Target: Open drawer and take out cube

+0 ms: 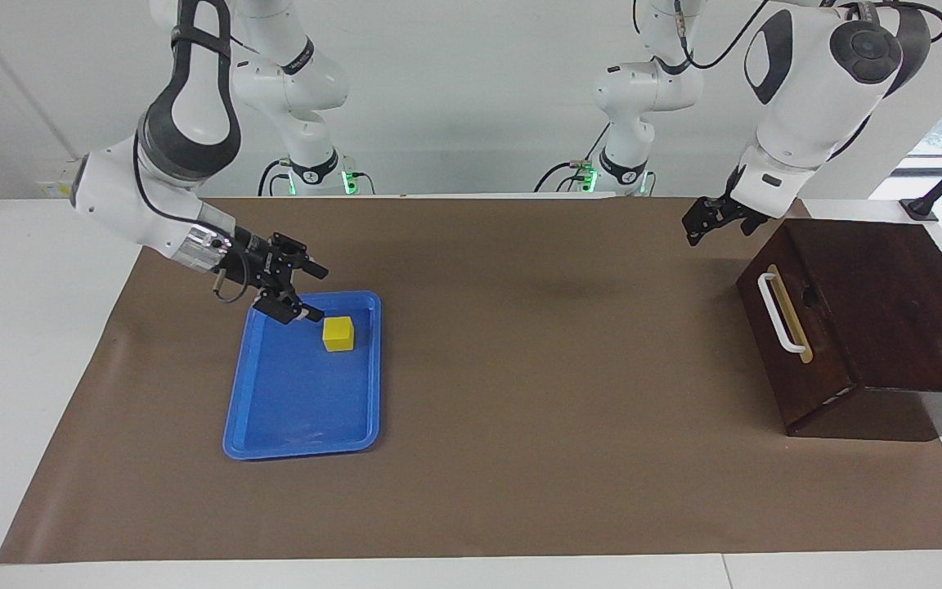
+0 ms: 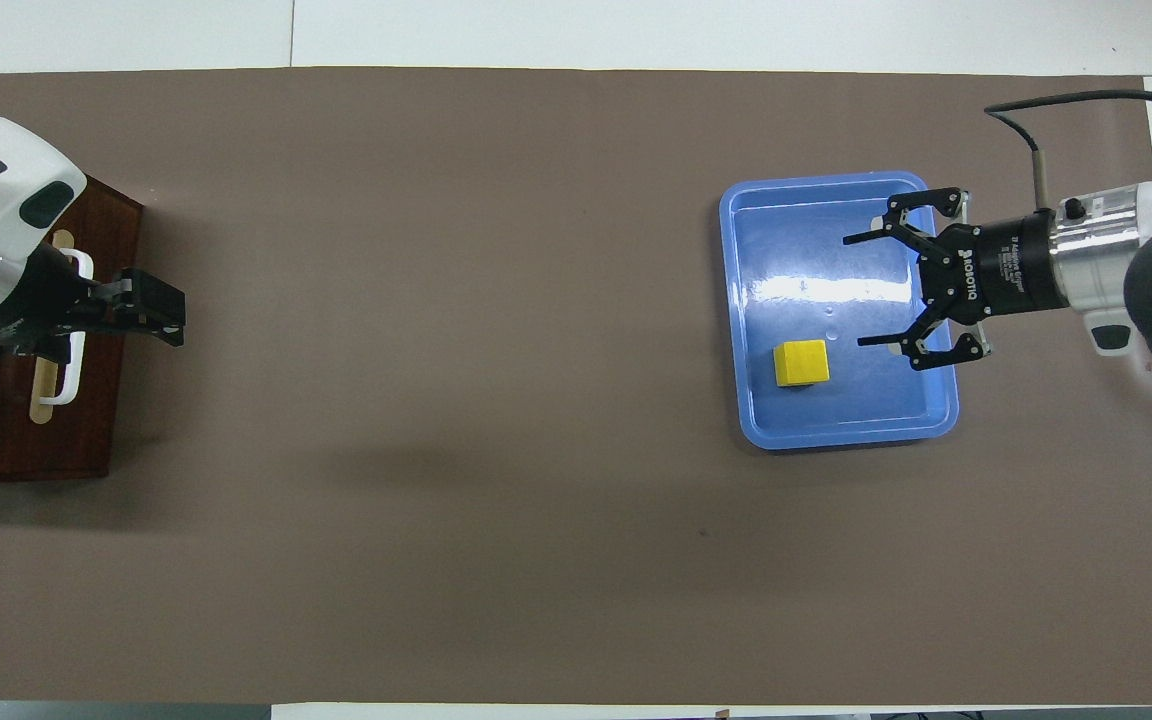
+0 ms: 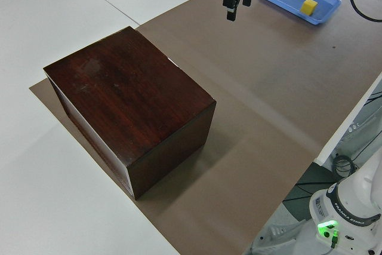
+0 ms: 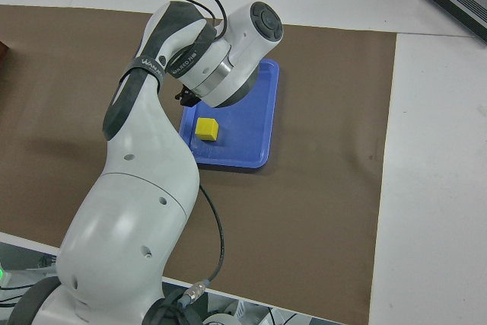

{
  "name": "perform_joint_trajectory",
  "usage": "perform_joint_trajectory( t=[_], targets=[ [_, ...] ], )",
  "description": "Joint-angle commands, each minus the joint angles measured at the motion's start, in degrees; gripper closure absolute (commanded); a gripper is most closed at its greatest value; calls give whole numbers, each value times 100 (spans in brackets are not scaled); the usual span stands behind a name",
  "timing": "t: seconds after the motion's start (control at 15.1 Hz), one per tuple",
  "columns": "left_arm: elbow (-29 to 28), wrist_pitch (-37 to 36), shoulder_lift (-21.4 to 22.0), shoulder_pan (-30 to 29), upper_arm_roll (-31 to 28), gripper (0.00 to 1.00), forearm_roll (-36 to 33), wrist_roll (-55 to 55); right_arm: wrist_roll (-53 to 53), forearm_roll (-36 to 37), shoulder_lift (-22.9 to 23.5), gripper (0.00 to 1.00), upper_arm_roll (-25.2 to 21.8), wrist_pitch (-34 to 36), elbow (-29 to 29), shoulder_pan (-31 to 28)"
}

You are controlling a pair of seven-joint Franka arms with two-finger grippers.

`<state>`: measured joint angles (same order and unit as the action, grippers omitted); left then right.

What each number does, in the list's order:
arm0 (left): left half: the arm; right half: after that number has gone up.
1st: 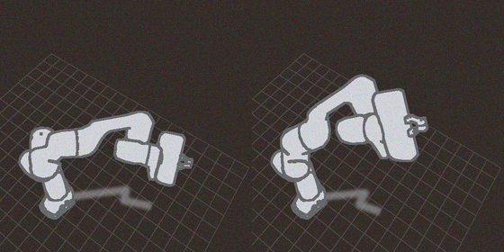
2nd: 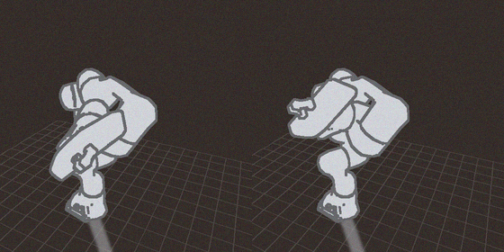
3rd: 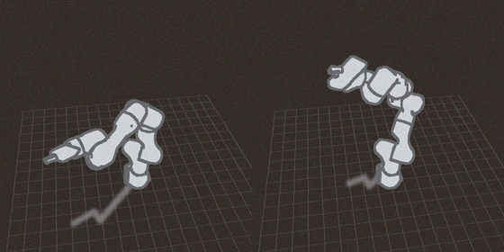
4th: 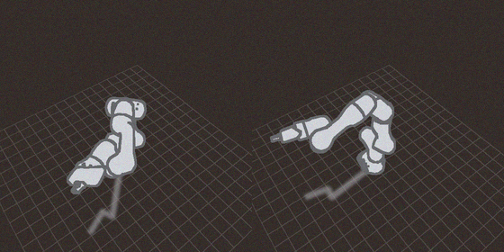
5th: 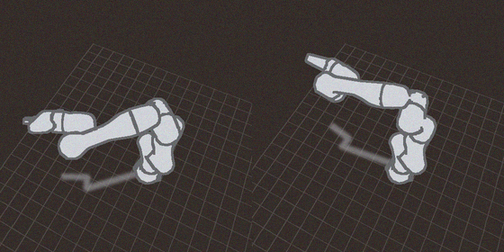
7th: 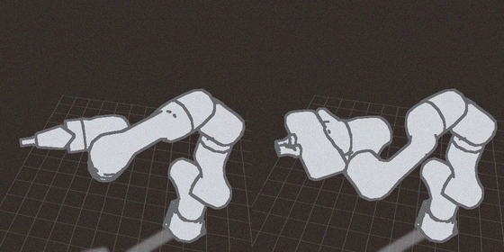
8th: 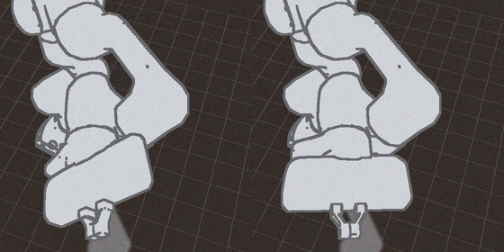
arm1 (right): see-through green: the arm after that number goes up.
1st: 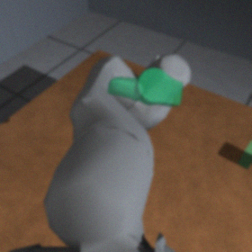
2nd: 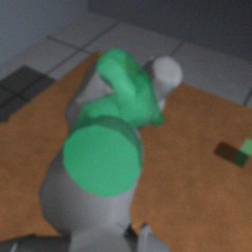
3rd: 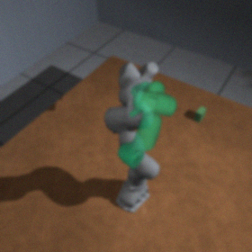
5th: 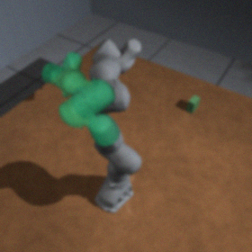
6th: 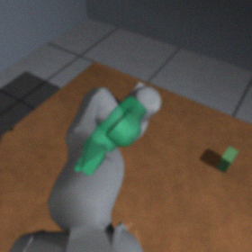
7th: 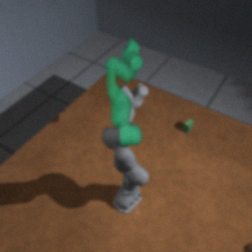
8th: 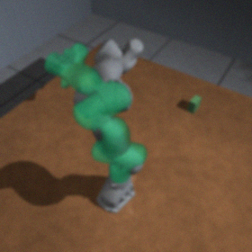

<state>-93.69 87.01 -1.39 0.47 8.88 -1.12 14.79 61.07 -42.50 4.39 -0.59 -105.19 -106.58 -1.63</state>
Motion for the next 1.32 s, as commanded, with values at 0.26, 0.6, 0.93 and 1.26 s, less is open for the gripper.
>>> perform_joint_trajectory(
  t=[0.26, 0.6, 0.93, 1.26],
  targets=[
    [53, -34, 139, -47, -97, 0, 41, -424, -1839, 1909, -61, 0, 15, 1508, 1358, -13],
    [9, -184, 227, -56, -80, 0, 33, -424, -4633, 3499, -465, 0, 76, 1756, 1403, -13],
    [-17, -158, 262, -56, -89, 0, 33, -424, -6359, 4363, -360, 0, 401, 2572, 2421, -303],
    [9, -131, 253, -56, -89, 0, 85, -433, -6476, 4416, -352, 0, 568, 2399, 2107, -619]
  ],
)
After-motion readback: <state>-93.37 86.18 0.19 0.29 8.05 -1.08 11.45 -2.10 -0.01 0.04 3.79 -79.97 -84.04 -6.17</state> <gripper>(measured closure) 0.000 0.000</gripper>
